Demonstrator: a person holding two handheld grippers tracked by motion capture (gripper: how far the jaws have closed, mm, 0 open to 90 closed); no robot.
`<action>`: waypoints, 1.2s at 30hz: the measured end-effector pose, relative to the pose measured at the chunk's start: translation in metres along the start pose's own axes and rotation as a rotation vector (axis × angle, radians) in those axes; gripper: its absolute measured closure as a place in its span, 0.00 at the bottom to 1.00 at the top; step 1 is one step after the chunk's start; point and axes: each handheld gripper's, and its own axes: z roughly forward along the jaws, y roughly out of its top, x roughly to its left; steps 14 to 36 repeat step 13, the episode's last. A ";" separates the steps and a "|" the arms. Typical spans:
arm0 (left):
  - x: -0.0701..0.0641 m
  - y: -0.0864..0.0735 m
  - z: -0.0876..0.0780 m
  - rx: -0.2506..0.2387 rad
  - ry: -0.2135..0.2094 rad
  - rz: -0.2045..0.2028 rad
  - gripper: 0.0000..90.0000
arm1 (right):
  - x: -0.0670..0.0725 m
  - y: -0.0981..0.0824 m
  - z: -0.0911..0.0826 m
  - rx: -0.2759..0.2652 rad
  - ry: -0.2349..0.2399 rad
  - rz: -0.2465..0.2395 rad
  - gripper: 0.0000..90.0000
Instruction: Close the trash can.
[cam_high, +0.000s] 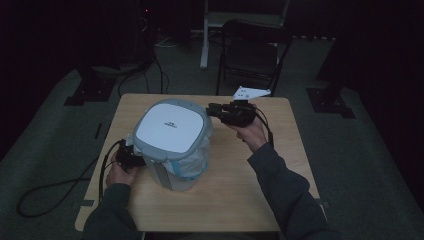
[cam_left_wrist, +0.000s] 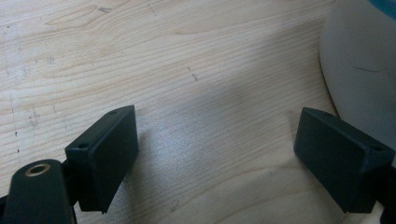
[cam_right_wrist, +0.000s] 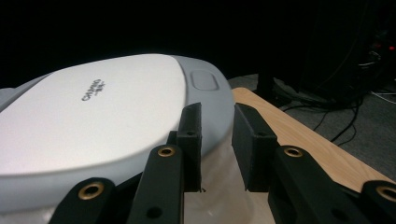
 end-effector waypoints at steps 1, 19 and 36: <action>0.000 0.000 0.000 0.000 0.000 0.000 0.16 | -0.002 -0.002 -0.003 -0.002 -0.008 0.003 0.80; 0.000 0.000 0.000 0.000 0.001 0.000 0.16 | -0.037 -0.050 -0.029 0.067 -0.172 0.059 0.81; 0.000 0.000 0.000 0.000 0.001 0.000 0.16 | -0.037 -0.050 -0.029 0.067 -0.172 0.059 0.81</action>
